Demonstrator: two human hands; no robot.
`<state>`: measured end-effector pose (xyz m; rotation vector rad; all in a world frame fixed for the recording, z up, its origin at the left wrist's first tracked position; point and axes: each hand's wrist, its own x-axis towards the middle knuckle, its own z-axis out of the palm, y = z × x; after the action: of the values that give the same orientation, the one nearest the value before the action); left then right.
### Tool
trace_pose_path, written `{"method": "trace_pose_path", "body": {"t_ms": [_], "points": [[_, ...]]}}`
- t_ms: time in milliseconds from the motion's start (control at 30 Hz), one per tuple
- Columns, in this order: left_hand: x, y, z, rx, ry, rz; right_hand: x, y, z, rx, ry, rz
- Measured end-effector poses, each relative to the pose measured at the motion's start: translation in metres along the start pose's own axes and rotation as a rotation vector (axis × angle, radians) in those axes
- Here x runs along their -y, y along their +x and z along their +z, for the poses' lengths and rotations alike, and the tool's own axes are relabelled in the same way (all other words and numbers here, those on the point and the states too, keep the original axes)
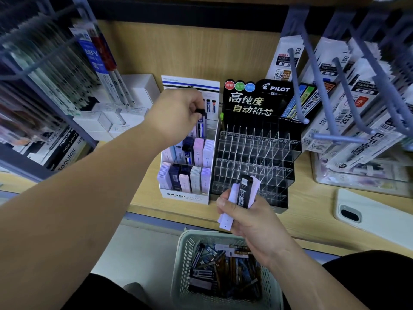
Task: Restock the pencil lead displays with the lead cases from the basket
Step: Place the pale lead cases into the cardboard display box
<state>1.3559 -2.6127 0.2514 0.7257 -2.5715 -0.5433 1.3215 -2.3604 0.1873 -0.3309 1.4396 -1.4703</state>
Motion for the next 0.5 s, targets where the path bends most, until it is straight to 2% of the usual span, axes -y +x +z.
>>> {"method": "trace_pose_path", "body": {"t_ms": [133,300,500], "points": [[-0.0013,0.0022,0.0024,-0.053,0.087,0.056,-0.0014,0.0015,0.0006,-0.008,-0.001,0.018],[-0.0028,0.0077,0.0051,-0.025,0.199,0.15,-0.0019,0.0018,0.0015,-0.011,0.006,0.026],[-0.0067,0.008,0.0059,-0.007,0.179,0.187,-0.0022,0.0025,0.0004,-0.015,0.011,0.028]]}}
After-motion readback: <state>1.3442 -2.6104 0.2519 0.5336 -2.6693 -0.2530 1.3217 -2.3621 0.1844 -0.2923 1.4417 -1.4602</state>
